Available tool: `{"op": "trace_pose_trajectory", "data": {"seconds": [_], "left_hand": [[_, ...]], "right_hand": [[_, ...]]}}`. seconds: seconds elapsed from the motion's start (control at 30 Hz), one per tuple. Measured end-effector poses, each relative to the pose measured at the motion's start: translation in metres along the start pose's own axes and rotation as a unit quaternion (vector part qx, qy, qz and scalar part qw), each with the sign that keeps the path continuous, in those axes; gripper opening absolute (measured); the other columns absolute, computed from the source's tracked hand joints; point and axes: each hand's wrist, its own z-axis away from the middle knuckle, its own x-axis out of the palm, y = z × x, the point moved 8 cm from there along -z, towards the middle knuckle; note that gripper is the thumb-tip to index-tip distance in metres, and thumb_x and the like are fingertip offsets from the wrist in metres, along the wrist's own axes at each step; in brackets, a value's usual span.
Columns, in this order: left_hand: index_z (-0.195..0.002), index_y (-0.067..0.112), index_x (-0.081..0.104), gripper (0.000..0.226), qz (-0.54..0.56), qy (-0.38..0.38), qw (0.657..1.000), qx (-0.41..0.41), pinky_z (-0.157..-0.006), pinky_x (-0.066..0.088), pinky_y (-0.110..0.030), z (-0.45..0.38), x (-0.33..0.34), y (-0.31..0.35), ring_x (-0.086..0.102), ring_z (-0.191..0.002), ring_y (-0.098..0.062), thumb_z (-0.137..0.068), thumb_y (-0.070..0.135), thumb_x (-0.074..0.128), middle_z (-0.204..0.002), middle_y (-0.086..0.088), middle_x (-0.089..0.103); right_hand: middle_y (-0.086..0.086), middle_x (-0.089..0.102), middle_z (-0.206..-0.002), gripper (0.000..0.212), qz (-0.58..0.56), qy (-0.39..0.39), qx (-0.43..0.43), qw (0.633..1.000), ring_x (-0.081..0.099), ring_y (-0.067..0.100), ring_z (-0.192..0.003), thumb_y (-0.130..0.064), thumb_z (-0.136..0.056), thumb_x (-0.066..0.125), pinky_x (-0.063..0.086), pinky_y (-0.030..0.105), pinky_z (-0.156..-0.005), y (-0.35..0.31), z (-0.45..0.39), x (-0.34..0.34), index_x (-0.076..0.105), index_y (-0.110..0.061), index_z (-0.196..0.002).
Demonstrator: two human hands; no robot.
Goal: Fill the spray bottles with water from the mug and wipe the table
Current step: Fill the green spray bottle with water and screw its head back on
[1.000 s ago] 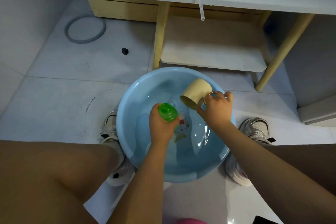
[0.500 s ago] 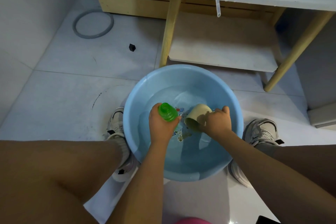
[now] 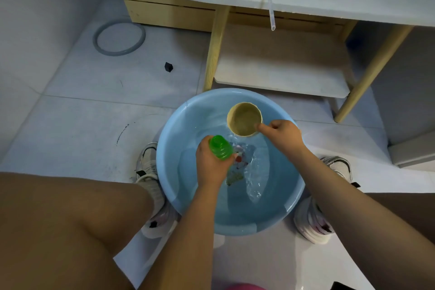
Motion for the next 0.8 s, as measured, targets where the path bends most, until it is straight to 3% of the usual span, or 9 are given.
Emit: {"op": "trace_pose_trajectory", "data": {"seconds": [0.13,0.23,0.3,0.4,0.6,0.8], "left_hand": [[-0.093,0.022,0.051,0.047,-0.003,-0.012,1.000,0.005,-0.066,0.035,-0.013,0.000,0.007,0.006,0.054,-0.083,-0.012,-0.060,0.021,0.085,-0.088,0.010,0.055],[-0.102,0.017,0.055,0.053,-0.012,-0.018,1.000,0.000,-0.072,0.041,-0.020,-0.002,0.012,0.005,0.057,-0.090,-0.015,-0.060,0.026,0.086,-0.099,0.003,0.059],[-0.110,0.017,0.054,0.060,-0.020,-0.021,1.000,-0.004,-0.073,0.043,-0.020,-0.002,0.013,0.004,0.057,-0.095,-0.015,-0.060,0.028,0.086,-0.105,0.002,0.060],[-0.112,0.017,0.054,0.063,-0.017,-0.025,0.999,-0.011,-0.071,0.041,-0.016,-0.001,0.014,0.004,0.056,-0.096,-0.014,-0.059,0.026,0.086,-0.107,0.001,0.059],[-0.111,0.015,0.054,0.057,-0.027,-0.028,0.999,-0.017,-0.062,0.038,-0.005,-0.001,0.012,0.006,0.054,-0.092,-0.011,-0.063,0.023,0.085,-0.104,0.002,0.058],[-0.114,0.015,0.052,0.061,-0.037,-0.033,0.999,-0.022,-0.062,0.035,-0.006,0.001,0.014,0.005,0.050,-0.093,-0.009,-0.063,0.022,0.085,-0.105,0.003,0.054]], "right_hand": [[-0.004,0.028,-0.048,0.055,0.003,0.046,-0.100,0.994,0.032,0.016,-0.051,-0.044,-0.081,0.065,0.023,0.032,-0.075,-0.029,0.012,-0.010,0.026,-0.019,-0.052],[-0.007,0.028,-0.044,0.050,0.031,0.089,-0.184,0.978,0.033,0.012,-0.049,-0.060,-0.071,0.053,0.017,0.029,-0.073,-0.047,0.023,-0.014,0.026,-0.024,-0.049],[-0.008,0.029,-0.045,0.047,0.032,0.112,-0.220,0.969,0.037,0.014,-0.054,-0.064,-0.068,0.044,0.018,0.029,-0.075,-0.052,0.027,-0.014,0.028,-0.025,-0.050],[-0.008,0.033,-0.047,0.047,0.041,0.156,-0.264,0.951,0.039,0.018,-0.059,-0.060,-0.070,0.047,0.018,0.029,-0.074,-0.055,0.030,-0.017,0.034,-0.018,-0.052],[-0.014,0.024,-0.052,0.044,0.064,0.212,-0.309,0.925,0.033,0.014,-0.060,-0.054,-0.073,0.055,0.014,0.027,-0.071,-0.063,0.037,-0.022,0.034,-0.018,-0.057],[-0.011,0.032,-0.055,0.042,0.061,0.251,-0.330,0.908,0.032,0.013,-0.062,-0.054,-0.072,0.058,0.013,0.025,-0.073,-0.066,0.040,-0.028,0.036,-0.020,-0.059]]}}
